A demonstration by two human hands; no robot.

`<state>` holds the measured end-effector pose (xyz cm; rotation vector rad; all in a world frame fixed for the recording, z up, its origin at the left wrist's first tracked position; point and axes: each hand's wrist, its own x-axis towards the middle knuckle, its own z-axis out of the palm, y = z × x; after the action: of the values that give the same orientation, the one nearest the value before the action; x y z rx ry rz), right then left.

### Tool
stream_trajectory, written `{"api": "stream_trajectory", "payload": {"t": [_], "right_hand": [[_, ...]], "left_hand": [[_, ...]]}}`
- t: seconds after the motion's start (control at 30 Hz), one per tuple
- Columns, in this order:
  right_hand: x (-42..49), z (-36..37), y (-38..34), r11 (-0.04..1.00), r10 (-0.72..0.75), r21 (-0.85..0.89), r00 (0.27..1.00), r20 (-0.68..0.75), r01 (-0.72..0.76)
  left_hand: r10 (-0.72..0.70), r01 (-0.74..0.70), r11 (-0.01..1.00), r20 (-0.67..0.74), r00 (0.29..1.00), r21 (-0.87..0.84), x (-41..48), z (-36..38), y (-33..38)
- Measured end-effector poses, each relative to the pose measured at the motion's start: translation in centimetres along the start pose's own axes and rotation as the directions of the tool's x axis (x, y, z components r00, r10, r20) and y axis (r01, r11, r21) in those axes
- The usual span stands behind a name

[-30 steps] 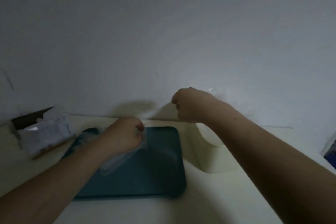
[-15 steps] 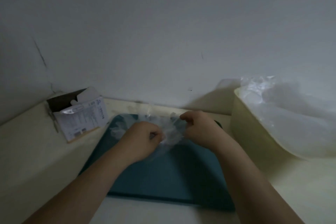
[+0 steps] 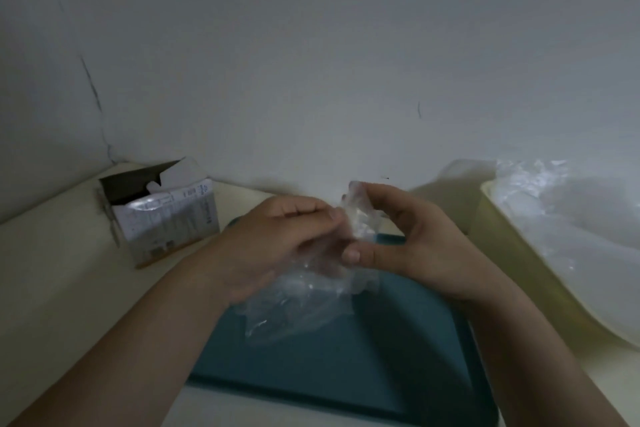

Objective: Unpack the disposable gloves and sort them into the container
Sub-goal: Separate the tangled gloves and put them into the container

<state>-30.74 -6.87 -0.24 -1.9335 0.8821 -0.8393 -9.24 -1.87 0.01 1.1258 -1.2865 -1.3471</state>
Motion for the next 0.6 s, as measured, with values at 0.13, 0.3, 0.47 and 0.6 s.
{"api": "stream_trajectory", "payload": {"t": [0.13, 0.3, 0.47, 0.6], "right_hand": [[0.2, 1.0, -0.4, 0.983, -0.018, 0.182, 1.000, 0.011, 0.016], [0.6, 1.1, 1.2, 0.973, 0.108, 0.219, 0.978, -0.176, -0.068], [0.4, 1.5, 1.2, 0.892, 0.222, 0.419, 0.971, -0.084, -0.168], [0.8, 2.8, 1.3, 0.858, 0.230, 0.490, 0.969, -0.096, -0.155]], "left_hand": [[-0.067, 0.067, 0.998, 0.098, 0.993, 0.007, 0.0, 0.0, -0.7], [-0.059, 0.061, 0.998, 0.091, 0.994, -0.017, -0.2, -1.0, -0.2], [0.063, -0.064, 0.998, -0.113, 0.992, -0.009, 0.2, -0.6, -1.3], [0.112, -0.105, 0.993, -0.157, 0.981, 0.053, 0.6, -0.4, -1.4]]}}
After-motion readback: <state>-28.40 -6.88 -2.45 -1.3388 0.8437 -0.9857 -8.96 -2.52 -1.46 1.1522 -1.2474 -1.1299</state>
